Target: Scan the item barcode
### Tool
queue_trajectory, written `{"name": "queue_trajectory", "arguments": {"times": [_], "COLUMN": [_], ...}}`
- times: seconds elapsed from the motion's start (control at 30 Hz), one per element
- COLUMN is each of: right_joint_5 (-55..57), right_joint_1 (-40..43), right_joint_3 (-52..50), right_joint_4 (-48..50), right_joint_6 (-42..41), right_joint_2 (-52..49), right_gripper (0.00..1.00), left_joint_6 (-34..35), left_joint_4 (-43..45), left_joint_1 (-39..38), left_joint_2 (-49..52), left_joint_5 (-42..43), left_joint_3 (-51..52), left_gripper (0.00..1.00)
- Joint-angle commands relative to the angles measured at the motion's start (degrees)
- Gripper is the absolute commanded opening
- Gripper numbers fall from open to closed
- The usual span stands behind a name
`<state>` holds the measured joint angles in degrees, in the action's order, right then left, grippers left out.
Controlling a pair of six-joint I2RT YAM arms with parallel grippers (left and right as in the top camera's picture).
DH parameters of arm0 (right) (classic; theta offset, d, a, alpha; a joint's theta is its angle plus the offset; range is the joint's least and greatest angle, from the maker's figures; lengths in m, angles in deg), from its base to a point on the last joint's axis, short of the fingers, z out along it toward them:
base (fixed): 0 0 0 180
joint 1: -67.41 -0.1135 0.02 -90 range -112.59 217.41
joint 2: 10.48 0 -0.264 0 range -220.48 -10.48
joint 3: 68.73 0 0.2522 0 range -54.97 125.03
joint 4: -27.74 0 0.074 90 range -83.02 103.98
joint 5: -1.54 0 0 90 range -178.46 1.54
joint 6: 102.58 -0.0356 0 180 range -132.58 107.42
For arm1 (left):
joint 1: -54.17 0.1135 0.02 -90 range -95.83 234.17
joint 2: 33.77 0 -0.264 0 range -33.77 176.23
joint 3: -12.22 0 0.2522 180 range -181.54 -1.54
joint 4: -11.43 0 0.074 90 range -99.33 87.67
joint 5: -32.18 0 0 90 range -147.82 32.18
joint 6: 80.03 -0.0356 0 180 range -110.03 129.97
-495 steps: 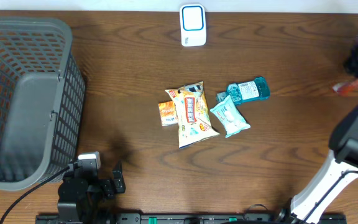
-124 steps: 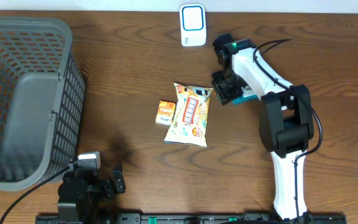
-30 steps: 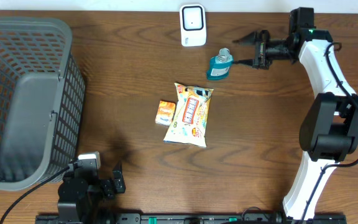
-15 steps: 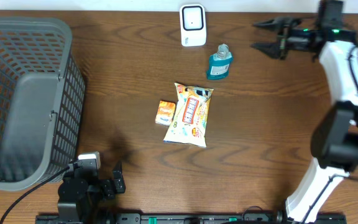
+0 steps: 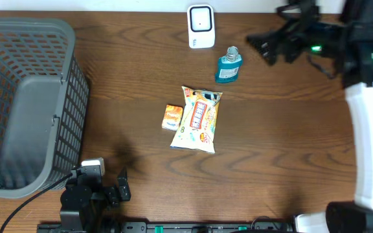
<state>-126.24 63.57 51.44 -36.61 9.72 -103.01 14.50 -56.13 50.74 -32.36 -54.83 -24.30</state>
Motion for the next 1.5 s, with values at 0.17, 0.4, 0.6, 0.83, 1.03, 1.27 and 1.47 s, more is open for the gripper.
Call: {"name": "queue_trajectory", "arguments": {"times": [0.17,0.4,0.6,0.83,1.03,1.27,1.47], "right_joint_5": [14.99,14.71,13.62,11.74,11.67,6.45,3.74], "right_joint_1": [-4.48,-3.76,-3.63,-3.61,-3.61,-3.61,-3.61], "right_joint_3": [-0.79,-0.79,-0.79,-0.79,-0.79,-0.79,-0.79], "right_joint_4": [-6.58,-6.19,-2.27,0.09,2.34,5.44,8.46], "right_joint_6": [28.22,30.95,30.93,32.04,32.00,31.98,31.95], "right_joint_2": [-4.26,-14.12,-20.22,-24.48,-29.14,-31.56,-32.28], "right_gripper": [0.99,0.99,0.99,0.99,0.99,0.99,0.97], "left_joint_6": [0.48,0.48,0.48,0.50,0.48,0.48,0.48], "left_joint_4": [-0.17,-0.15,-0.17,-0.15,-0.15,-0.15,-0.15], "left_joint_1": [0.24,0.24,0.24,0.24,0.24,0.24,0.24], "left_joint_2": [-0.07,-0.07,-0.07,-0.07,-0.07,-0.07,-0.07], "left_joint_5": [-0.48,-0.48,-0.48,-0.48,-0.48,-0.48,-0.48], "left_joint_3": [0.22,0.22,0.22,0.22,0.22,0.22,0.22], "left_gripper": [1.00,1.00,1.00,1.00,1.00,1.00,1.00]}}
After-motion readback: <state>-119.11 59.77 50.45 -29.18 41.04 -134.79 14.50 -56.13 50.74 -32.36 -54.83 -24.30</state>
